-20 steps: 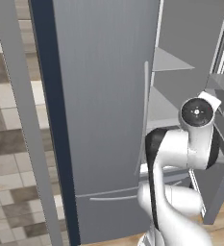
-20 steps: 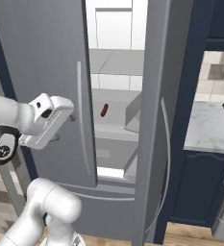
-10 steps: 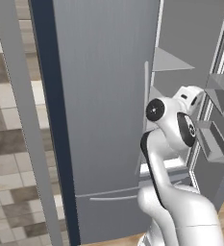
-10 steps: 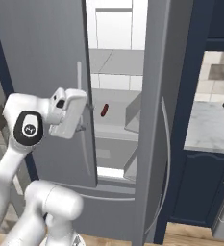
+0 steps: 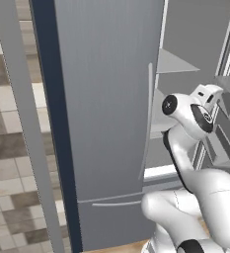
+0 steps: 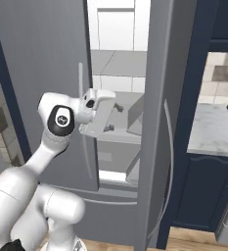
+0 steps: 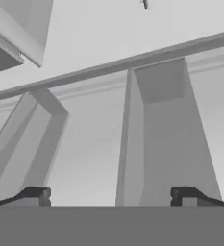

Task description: Move the hot dog bun to the plate on the dining table and place the condiment next to that plate. Then navigate to the fridge and take the sausage and place it on the plate as well.

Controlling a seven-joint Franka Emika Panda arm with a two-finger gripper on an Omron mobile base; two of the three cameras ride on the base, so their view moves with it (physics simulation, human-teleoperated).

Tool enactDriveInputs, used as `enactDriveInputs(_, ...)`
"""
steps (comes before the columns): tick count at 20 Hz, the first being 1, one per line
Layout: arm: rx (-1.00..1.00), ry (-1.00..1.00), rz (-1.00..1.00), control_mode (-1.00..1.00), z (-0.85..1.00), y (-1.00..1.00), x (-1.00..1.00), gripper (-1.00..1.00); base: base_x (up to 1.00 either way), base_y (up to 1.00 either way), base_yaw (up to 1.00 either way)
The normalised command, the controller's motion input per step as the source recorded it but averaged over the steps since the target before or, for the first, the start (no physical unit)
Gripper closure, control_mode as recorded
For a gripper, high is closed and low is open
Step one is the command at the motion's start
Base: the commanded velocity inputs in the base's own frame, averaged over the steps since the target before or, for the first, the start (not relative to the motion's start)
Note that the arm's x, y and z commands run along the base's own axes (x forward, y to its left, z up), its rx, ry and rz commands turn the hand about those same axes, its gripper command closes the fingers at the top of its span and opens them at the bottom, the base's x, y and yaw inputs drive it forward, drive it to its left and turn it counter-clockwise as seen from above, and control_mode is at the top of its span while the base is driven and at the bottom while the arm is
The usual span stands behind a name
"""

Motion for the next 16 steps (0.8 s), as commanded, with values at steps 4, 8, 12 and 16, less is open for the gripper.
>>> enactDriveInputs(4,-0.03,-0.06,-0.09,-1.00,0.00,-0.81,0.00,-1.00,0.00,0.00,0.00)
enactDriveInputs(8,-0.04,-0.06,-0.08,-1.00,0.00,-0.67,0.00,-1.00,0.00,0.00,0.00)
enactDriveInputs(12,-0.06,-0.02,-0.09,-1.00,0.00,-0.88,0.00,-1.00,0.00,0.00,0.00)
enactDriveInputs(16,-0.02,-0.01,-0.06,-1.00,0.04,-0.61,-0.19,-1.00,0.00,0.00,0.00)
